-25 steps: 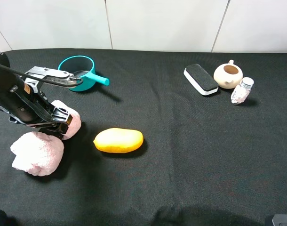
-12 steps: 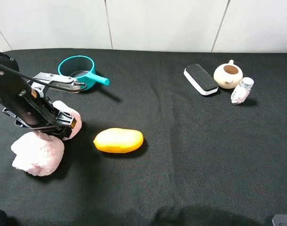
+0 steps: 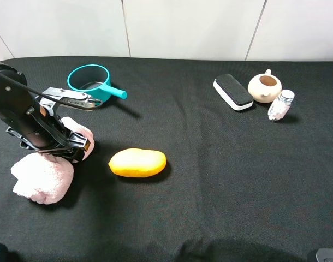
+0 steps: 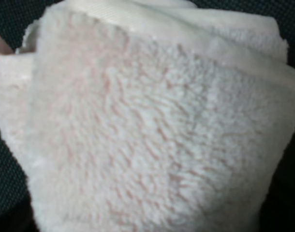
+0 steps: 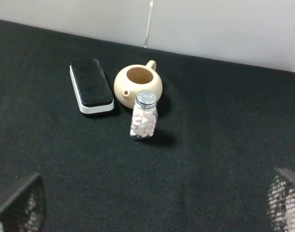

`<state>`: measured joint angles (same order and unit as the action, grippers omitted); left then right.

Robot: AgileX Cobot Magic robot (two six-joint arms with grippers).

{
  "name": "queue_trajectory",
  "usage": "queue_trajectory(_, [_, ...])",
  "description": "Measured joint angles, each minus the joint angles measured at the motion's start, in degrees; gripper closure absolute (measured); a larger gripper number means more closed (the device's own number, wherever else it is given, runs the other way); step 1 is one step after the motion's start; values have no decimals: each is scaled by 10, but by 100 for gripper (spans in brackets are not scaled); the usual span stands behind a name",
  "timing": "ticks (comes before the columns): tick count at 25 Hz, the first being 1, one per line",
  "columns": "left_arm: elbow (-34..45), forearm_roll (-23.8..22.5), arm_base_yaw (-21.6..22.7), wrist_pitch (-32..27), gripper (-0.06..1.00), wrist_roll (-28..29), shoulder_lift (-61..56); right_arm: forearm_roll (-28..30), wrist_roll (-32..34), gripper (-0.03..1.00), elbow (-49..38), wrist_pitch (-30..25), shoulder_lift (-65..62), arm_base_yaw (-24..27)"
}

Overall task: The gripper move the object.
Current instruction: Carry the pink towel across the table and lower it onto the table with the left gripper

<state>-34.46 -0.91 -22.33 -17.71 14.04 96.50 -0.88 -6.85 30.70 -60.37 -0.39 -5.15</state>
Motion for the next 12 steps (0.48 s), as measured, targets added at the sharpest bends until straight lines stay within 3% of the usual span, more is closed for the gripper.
queue_trajectory(7, [0, 0, 0, 3, 19, 1, 0, 0, 0, 27, 0, 0, 0, 0])
queue_trajectory(12, [0, 0, 0, 5, 30, 4, 0, 0, 0, 27, 0, 0, 0, 0])
